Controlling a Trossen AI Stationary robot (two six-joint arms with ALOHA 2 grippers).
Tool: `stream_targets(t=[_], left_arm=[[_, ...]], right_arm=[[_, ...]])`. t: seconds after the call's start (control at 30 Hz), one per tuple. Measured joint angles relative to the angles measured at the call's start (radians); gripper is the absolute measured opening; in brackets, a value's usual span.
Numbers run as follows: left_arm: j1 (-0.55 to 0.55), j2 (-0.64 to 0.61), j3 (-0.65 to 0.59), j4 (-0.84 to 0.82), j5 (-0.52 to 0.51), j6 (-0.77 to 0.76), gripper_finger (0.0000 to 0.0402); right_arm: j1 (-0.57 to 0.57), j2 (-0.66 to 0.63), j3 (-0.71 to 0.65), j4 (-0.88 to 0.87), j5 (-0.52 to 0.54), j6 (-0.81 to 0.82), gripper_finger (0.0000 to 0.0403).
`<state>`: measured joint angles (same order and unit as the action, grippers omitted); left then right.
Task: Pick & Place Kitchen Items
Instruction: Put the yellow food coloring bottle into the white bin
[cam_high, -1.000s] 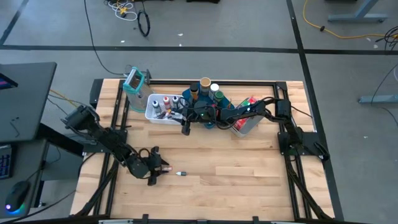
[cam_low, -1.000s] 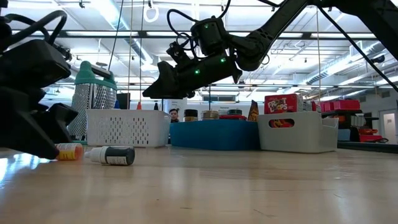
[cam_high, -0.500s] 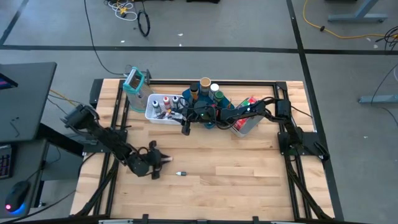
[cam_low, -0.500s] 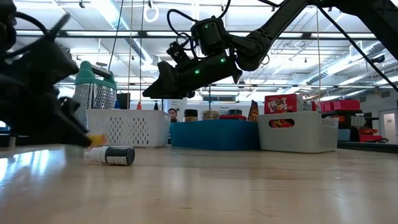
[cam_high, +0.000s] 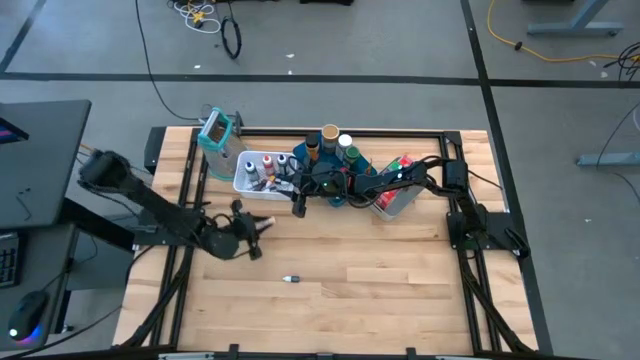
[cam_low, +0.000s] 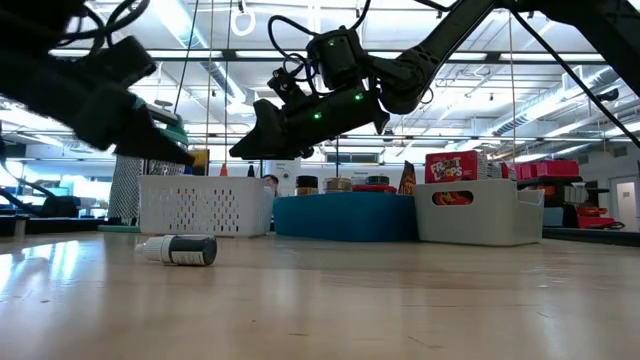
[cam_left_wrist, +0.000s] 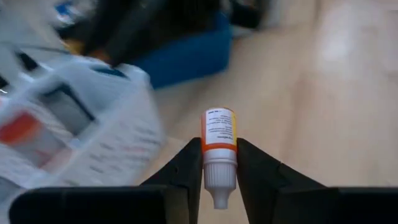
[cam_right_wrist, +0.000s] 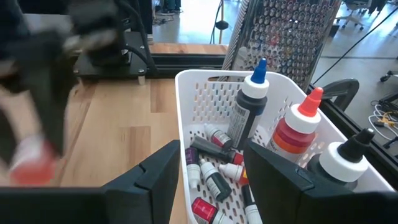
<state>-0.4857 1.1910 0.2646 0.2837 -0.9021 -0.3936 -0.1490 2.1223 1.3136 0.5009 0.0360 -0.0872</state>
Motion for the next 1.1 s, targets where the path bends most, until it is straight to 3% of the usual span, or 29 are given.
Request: stream_targets(t=[0.23, 0.37, 0.7, 0.9, 1.1], left_arm=[[0.189, -0.246, 0.001, -0.121, -0.017, 0.231, 0.0092], [0.313, -0.309, 0.001, -0.134, 0.094, 0.352, 0.0092], [0.595, -0.265, 0.001, -0.139, 0.294, 0.354, 0.0093], [0.668, -0.238, 0.001, -0.138, 0.297, 0.28, 0.0093], [0.702, -0.239, 0.001, -0.136, 0.358, 0.299, 0.0094]], right_arm=[[0.0, 0.0, 0.0, -0.002, 0.0, 0.0, 0.0187], [0.0, 0.0, 0.0, -0.002, 0.0, 0.0, 0.0187], [0.0, 0.0, 0.0, -0.001, 0.0, 0.044, 0.0187], [0.0, 0.0, 0.0, -0.001, 0.0, 0.044, 0.0187], [0.0, 0.0, 0.0, -0.001, 0.0, 0.045, 0.0187]])
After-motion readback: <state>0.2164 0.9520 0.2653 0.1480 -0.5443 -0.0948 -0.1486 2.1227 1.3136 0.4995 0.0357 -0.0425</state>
